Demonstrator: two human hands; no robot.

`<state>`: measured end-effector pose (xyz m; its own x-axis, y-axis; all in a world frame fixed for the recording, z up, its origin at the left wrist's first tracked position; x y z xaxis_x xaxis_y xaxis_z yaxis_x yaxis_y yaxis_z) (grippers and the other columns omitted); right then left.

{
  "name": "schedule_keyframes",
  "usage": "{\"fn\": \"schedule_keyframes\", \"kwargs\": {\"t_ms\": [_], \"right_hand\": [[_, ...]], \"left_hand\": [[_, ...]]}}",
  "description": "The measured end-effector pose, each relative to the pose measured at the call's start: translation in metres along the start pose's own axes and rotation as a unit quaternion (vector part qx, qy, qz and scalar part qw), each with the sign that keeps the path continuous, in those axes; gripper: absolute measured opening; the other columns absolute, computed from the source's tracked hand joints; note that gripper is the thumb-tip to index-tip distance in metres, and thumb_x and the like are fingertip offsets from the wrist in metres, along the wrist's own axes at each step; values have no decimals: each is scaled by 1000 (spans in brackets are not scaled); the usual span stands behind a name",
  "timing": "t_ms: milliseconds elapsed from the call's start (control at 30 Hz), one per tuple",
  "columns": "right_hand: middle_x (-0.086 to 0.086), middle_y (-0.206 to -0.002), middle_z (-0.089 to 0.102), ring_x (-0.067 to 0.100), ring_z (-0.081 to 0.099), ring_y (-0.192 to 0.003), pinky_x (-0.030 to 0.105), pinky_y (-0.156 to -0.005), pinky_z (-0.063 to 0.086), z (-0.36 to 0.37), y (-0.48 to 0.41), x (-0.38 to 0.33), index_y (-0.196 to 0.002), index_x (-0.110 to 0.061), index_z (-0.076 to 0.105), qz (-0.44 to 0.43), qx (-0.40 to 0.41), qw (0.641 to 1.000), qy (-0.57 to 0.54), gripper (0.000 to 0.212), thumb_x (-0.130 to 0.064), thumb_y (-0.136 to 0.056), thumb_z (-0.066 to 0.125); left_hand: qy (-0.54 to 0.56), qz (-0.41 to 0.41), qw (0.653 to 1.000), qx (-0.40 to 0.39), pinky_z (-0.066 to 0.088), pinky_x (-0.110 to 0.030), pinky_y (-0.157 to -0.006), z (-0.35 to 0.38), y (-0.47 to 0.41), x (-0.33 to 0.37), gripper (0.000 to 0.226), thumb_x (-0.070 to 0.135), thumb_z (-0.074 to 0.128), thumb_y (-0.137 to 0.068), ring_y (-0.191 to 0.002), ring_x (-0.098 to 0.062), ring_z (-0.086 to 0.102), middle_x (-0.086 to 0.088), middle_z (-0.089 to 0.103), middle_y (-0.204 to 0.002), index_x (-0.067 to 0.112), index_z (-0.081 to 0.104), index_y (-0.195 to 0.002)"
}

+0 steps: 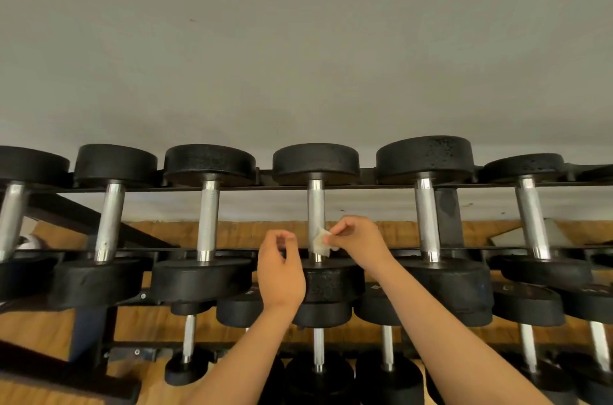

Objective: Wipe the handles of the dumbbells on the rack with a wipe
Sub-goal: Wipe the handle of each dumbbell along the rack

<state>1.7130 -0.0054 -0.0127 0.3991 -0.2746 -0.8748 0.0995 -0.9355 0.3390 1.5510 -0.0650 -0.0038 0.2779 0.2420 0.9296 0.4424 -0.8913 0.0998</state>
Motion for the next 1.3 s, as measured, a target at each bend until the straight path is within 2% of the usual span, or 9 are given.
{"fn": "schedule_keyframes", "kwargs": {"t_ms": [167, 367, 467, 633, 767, 900, 1000, 1233, 1300], "right_hand": [[-2, -81, 68, 10, 63, -82, 18, -74, 45, 11, 6, 10, -77, -14, 70, 29, -89, 993, 78, 8, -16, -79, 77], [3, -77, 68, 10, 62, -73, 10, -63, 44, -1, -4, -2, -76, -3, 68, 26, 23, 999, -28, 14, -12, -77, 79], [7, -82, 68, 17, 64, -80, 21, -70, 49, 0, 2, 0, -75, -8, 65, 17, 39, 999, -6, 15, -14, -78, 78], [-2, -90, 60, 12, 59, -82, 21, -68, 48, -21, 13, 6, -89, -17, 59, -8, 118, 983, 142, 15, -15, -82, 73], [-3, -90, 58, 11, 56, -82, 16, -64, 42, -9, 10, 3, -89, -17, 60, -1, 69, 972, 226, 13, -18, -83, 73], [-1, -89, 65, 11, 61, -86, 13, -66, 41, 1, 9, 4, -83, -17, 66, 28, -28, 993, 110, 12, -15, -79, 76], [-5, -96, 68, 5, 61, -93, 12, -71, 39, 0, 16, 3, -91, -20, 68, 42, -75, 994, 71, 16, -12, -79, 76], [-3, -100, 67, 7, 58, -91, 23, -85, 42, 2, 7, 5, -108, -18, 62, 83, -70, 994, 31, 32, -11, -80, 75], [0, -99, 67, 7, 59, -90, 19, -84, 43, 3, 7, 6, -105, -14, 65, 73, -75, 993, 56, 26, -11, -81, 75]], "left_hand": [[-9, -7, 1000, -9, 39, -8, -70, 0, -1, 0, 9, 23, 49, -97, -88, -7, 58, 4, 62, -91, 23, 55, -91], [-4, -13, 1000, -19, 38, -11, -69, 1, -1, 1, 10, 22, 50, -97, -86, -10, 59, 1, 63, -92, 25, 54, -89], [-2, -14, 1000, -24, 38, -12, -69, 1, -1, 2, 11, 22, 50, -97, -87, -10, 59, 1, 64, -92, 28, 53, -87], [-3, -16, 999, -28, 39, -10, -68, 0, 0, 4, 11, 23, 50, -96, -86, -8, 60, 3, 65, -91, 27, 54, -87], [-11, -15, 999, -28, 39, -6, -65, -1, 1, 5, 10, 22, 50, -97, -84, -6, 59, 4, 64, -90, 22, 56, -89], [-19, -11, 999, -31, 39, -6, -64, -1, 1, 7, 11, 20, 50, -97, -82, -7, 58, 5, 63, -88, 22, 56, -88], [-14, -10, 999, -33, 39, -9, -66, -1, 1, 8, 11, 20, 51, -97, -84, -8, 59, 5, 62, -88, 23, 55, -87], [-8, -9, 999, -34, 39, -5, -66, -1, 1, 8, 16, 19, 52, -96, -82, -7, 59, 5, 63, -86, 27, 54, -83], [-6, -11, 999, -35, 40, -6, -66, 0, 1, 6, 13, 20, 52, -96, -83, -8, 59, 5, 63, -86, 25, 56, -85]]}}
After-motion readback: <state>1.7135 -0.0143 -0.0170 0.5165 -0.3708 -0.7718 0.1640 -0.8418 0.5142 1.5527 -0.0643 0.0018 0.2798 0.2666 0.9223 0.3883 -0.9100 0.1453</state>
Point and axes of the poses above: each hand's wrist, its own y-axis away from the middle knuckle, its own z-axis out of the palm, x = y × z, the point moved 6 cm from there along -y, towards the middle knuckle
